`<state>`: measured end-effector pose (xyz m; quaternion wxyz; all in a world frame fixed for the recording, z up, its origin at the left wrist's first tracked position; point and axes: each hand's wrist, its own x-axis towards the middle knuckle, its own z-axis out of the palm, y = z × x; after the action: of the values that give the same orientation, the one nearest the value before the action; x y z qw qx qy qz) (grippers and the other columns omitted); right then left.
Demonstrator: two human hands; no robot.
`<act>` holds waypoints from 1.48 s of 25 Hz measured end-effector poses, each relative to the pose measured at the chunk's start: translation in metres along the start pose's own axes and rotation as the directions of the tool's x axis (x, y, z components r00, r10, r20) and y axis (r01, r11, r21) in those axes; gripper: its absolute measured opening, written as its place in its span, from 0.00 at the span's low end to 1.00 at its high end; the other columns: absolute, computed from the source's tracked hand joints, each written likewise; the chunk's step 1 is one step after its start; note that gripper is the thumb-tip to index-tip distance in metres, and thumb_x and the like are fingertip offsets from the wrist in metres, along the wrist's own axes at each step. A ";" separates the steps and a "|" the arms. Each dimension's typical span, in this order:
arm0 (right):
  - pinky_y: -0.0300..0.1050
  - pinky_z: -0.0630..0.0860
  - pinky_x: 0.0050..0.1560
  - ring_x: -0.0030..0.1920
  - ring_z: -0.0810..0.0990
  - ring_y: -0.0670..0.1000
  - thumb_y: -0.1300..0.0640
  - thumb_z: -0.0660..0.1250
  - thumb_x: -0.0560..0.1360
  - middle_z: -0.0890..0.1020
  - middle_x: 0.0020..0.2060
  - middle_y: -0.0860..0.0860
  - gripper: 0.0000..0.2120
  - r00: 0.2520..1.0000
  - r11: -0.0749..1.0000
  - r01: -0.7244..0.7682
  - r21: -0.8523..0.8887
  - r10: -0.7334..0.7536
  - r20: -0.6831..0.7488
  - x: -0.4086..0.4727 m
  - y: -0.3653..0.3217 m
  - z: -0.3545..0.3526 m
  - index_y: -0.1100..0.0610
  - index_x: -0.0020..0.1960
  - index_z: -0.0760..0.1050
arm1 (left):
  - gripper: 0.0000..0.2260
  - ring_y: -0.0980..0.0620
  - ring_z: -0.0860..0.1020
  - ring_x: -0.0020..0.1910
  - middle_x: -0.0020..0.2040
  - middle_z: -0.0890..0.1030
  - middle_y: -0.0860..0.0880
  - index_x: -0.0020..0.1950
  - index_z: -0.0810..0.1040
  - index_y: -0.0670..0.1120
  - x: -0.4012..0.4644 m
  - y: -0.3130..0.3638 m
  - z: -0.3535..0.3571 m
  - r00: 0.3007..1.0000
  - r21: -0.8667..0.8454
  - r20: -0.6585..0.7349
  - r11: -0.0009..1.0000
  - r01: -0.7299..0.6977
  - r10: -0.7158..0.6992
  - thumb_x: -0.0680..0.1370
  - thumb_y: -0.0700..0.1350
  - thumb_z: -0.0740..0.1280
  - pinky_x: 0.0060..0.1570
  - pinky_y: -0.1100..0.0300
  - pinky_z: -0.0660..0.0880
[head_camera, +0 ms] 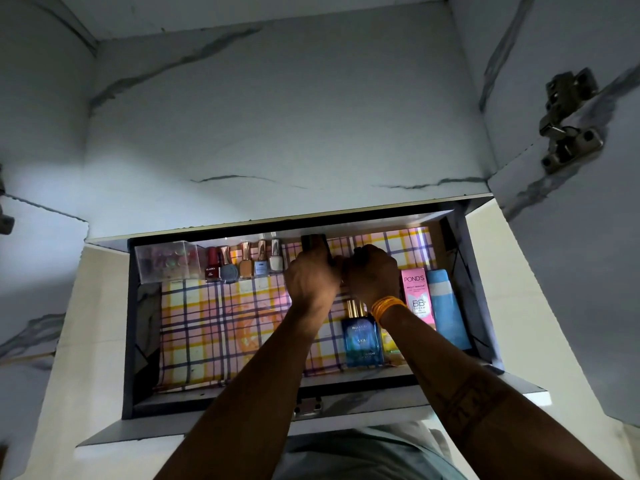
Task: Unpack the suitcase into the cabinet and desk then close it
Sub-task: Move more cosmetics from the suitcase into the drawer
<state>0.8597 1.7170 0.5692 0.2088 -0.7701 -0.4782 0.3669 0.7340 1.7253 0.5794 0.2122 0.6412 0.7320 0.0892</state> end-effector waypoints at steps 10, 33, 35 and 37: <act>0.45 0.70 0.40 0.46 0.83 0.60 0.42 0.65 0.81 0.84 0.43 0.56 0.18 0.989 0.961 0.139 -0.239 -0.120 0.090 -0.005 -0.006 0.009 0.57 0.45 0.78 | 0.11 0.51 0.79 0.32 0.36 0.81 0.49 0.54 0.79 0.45 -0.014 -0.012 -0.020 0.989 -0.091 -0.111 0.989 -0.113 0.103 0.82 0.53 0.68 0.33 0.60 0.72; 0.46 0.75 0.36 0.41 0.84 0.63 0.41 0.59 0.76 0.84 0.39 0.57 0.23 0.948 0.948 0.315 -0.050 -0.317 -0.029 -0.009 0.001 0.018 0.60 0.46 0.80 | 0.22 0.45 0.76 0.68 0.72 0.74 0.45 0.75 0.71 0.46 -0.024 -0.041 -0.017 0.977 0.135 0.149 0.975 -0.176 0.156 0.81 0.45 0.69 0.63 0.56 0.78; 0.45 0.74 0.37 0.42 0.84 0.61 0.41 0.61 0.76 0.84 0.40 0.56 0.21 0.962 0.964 0.266 -0.015 -0.267 -0.063 -0.008 0.000 0.018 0.59 0.46 0.80 | 0.23 0.46 0.76 0.68 0.72 0.74 0.45 0.76 0.70 0.47 -0.025 -0.041 -0.019 0.976 0.123 0.158 0.978 -0.169 0.149 0.81 0.47 0.70 0.63 0.56 0.76; 0.44 0.73 0.42 0.47 0.84 0.59 0.45 0.68 0.77 0.85 0.44 0.55 0.17 0.985 0.985 0.153 0.079 -0.146 -0.088 -0.010 -0.007 0.013 0.59 0.52 0.80 | 0.24 0.46 0.76 0.68 0.72 0.74 0.46 0.76 0.70 0.47 -0.026 -0.040 -0.023 0.978 0.100 0.157 0.983 -0.153 0.137 0.81 0.49 0.70 0.61 0.57 0.76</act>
<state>0.8434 1.7107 0.5691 0.2877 -0.7370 -0.5096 0.3383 0.6901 1.6964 0.5888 0.2235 0.7087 0.6690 0.0151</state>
